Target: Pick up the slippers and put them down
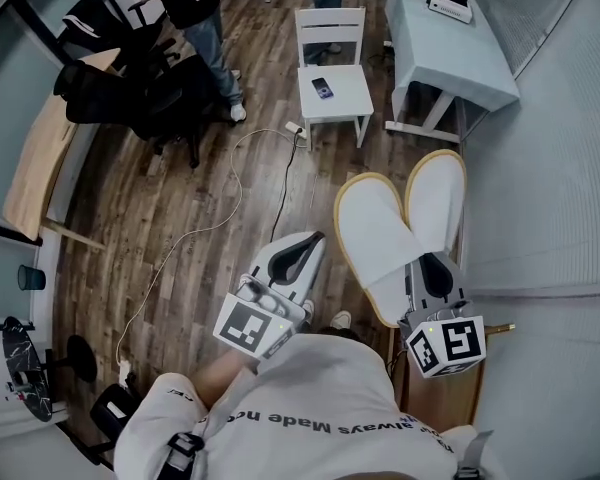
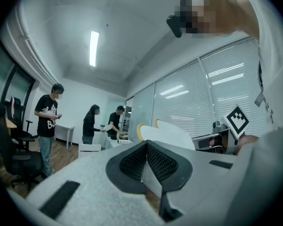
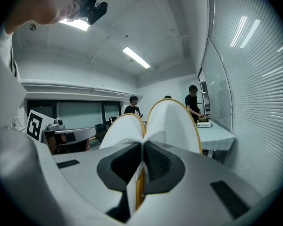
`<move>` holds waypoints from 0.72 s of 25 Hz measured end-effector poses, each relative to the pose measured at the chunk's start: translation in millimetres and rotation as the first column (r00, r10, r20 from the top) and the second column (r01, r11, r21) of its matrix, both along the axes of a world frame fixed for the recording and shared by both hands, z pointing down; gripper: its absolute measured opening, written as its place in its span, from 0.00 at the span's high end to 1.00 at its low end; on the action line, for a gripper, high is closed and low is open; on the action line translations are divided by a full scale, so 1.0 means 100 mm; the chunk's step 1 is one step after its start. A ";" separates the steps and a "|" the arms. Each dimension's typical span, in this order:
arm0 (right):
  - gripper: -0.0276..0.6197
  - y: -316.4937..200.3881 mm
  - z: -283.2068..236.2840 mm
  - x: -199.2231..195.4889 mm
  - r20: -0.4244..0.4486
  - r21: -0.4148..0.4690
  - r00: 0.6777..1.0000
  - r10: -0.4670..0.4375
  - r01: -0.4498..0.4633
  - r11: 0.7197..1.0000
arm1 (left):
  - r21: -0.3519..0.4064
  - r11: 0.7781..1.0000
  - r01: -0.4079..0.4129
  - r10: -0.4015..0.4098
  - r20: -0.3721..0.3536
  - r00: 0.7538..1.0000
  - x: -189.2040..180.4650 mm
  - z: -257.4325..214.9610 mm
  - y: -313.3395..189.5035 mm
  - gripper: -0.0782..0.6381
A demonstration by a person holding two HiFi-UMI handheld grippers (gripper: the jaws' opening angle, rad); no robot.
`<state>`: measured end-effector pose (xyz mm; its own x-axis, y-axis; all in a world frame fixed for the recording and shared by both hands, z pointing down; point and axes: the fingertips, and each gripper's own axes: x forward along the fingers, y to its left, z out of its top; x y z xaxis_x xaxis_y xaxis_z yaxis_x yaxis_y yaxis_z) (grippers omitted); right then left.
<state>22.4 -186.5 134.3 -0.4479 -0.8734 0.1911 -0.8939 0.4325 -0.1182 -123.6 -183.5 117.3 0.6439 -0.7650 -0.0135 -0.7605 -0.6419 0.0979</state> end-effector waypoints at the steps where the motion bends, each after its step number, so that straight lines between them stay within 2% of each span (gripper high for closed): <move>1: 0.92 0.00 0.03 0.01 -0.001 -0.007 1.000 0.002 -0.002 1.000 | -0.006 1.000 -0.003 0.003 0.004 1.000 0.01 0.03 0.00 0.88; 18: 0.92 -0.07 0.99 -0.02 -0.037 -0.186 0.999 0.036 -0.043 0.982 | -0.144 0.989 -0.023 0.029 0.040 0.999 -0.03 0.88 -0.10 0.88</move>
<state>20.2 -193.1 233.3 -0.4044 -0.8378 0.3667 -0.9146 0.3699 -0.1636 -126.9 -193.2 205.7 0.6614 -0.7400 0.1224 -0.7490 -0.6433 0.1586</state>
